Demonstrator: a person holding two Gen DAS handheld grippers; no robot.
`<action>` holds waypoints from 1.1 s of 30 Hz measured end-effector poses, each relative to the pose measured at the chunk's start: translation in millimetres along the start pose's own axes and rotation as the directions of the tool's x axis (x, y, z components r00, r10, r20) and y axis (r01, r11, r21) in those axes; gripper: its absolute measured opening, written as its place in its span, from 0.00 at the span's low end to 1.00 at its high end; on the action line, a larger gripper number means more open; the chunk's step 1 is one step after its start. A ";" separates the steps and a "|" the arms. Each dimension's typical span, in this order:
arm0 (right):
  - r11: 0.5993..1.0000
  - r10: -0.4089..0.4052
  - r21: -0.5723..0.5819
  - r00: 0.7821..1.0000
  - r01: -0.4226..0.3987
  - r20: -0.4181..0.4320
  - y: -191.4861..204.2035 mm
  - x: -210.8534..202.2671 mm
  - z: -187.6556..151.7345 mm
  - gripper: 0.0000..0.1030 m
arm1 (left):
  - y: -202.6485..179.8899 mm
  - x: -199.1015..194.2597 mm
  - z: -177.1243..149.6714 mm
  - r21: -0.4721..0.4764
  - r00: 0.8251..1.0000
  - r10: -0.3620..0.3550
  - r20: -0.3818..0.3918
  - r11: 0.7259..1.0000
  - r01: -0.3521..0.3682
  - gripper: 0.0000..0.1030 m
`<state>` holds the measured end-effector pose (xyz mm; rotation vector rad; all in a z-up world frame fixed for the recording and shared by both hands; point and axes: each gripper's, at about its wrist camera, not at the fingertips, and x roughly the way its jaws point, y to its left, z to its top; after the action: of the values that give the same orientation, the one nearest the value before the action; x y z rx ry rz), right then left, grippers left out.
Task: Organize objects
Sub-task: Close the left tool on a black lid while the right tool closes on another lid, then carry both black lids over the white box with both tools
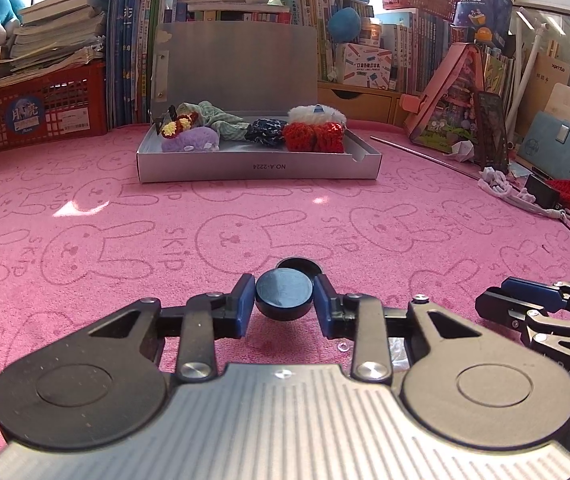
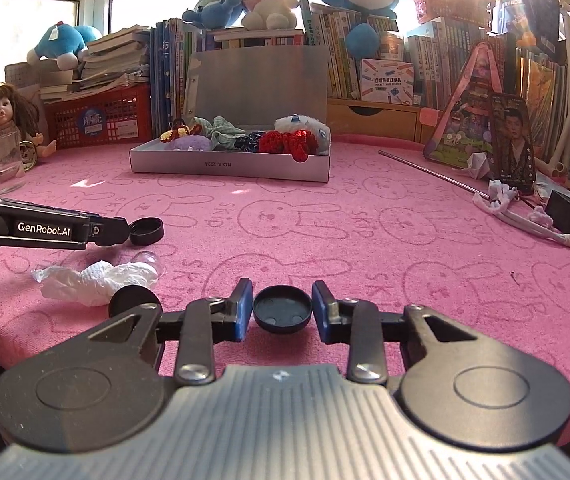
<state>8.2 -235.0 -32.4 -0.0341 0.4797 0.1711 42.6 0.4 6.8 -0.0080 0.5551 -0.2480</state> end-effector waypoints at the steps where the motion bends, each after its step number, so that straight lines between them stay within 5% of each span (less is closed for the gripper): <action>1: 1.000 0.001 0.003 1.000 -0.001 0.002 -0.6 1.4 2.5 0.36 | 0.8 -0.3 2.1 -0.004 1.000 -0.001 0.003 1.000 0.001 0.36; 19: 0.999 0.016 0.048 1.000 -0.015 -0.008 -14.0 58.7 80.4 0.36 | 27.1 18.5 66.2 -0.029 0.997 0.023 0.069 0.999 -0.021 0.36; 33: 0.974 0.101 0.209 0.992 -0.084 -0.073 -38.5 136.2 141.9 0.36 | 58.2 68.5 124.0 -0.090 0.995 0.045 0.093 0.995 -0.036 0.36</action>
<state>198.5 -241.4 30.2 0.1844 0.5806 0.2119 177.0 33.4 72.3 -0.0938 0.4704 -0.1823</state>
